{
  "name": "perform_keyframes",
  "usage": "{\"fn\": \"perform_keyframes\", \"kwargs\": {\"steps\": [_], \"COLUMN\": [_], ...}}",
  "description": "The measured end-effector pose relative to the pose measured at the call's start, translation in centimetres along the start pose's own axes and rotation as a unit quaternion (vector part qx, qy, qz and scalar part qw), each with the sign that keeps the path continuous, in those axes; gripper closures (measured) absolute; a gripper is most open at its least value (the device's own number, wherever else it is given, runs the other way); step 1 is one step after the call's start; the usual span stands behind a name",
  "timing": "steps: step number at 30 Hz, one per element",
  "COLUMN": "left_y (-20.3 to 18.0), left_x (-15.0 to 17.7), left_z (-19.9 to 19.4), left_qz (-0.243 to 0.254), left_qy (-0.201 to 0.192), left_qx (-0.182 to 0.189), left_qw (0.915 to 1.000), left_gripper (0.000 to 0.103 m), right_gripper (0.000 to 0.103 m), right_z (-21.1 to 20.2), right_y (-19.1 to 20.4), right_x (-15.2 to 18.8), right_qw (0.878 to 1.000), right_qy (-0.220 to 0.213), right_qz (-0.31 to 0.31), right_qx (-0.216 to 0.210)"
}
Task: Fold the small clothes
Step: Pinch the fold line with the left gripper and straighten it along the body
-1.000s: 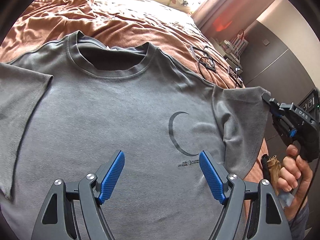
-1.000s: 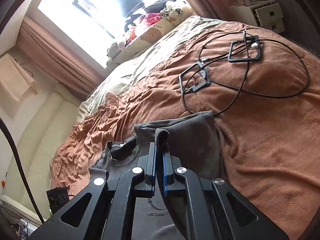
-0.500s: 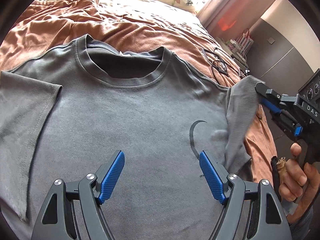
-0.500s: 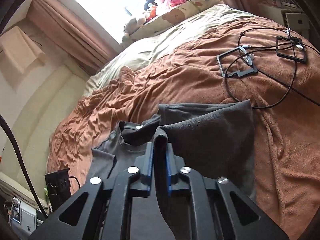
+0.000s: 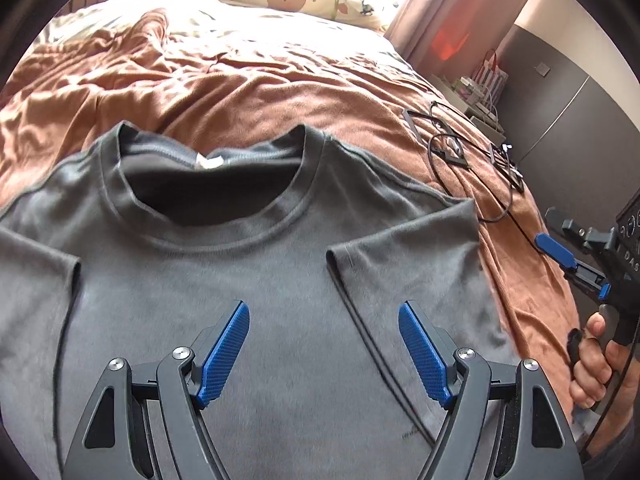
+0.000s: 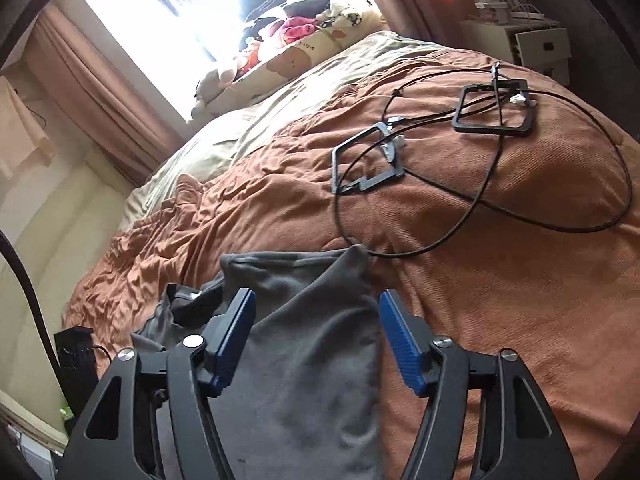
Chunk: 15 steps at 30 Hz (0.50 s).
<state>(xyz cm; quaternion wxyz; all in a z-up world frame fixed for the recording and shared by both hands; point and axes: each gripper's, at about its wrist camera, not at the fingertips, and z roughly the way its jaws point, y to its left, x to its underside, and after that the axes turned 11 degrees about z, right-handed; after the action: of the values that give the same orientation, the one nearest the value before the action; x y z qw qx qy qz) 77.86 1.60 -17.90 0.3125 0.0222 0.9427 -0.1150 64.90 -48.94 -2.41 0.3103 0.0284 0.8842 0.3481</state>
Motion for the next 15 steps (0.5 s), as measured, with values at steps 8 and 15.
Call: {"fn": "perform_keyframes", "kwargs": {"steps": [8, 15], "left_y": [-0.6, -0.9], "left_x": [-2.5, -3.6], "left_z": [3.4, 4.9], "left_qz": [0.048, 0.079], "left_qy": [0.007, 0.013], "left_qx": [0.005, 0.015], "left_qw": [0.9988, 0.9967], "left_gripper": [0.025, 0.038], "right_gripper": [0.067, 0.071], "right_z": [3.7, 7.8], "right_y": [-0.4, 0.2], "right_x": [-1.8, -2.1], "right_qw": [0.998, 0.995], "right_qy": [0.032, 0.053], "right_qz": [-0.015, -0.042], "right_qx": [0.047, 0.068]}}
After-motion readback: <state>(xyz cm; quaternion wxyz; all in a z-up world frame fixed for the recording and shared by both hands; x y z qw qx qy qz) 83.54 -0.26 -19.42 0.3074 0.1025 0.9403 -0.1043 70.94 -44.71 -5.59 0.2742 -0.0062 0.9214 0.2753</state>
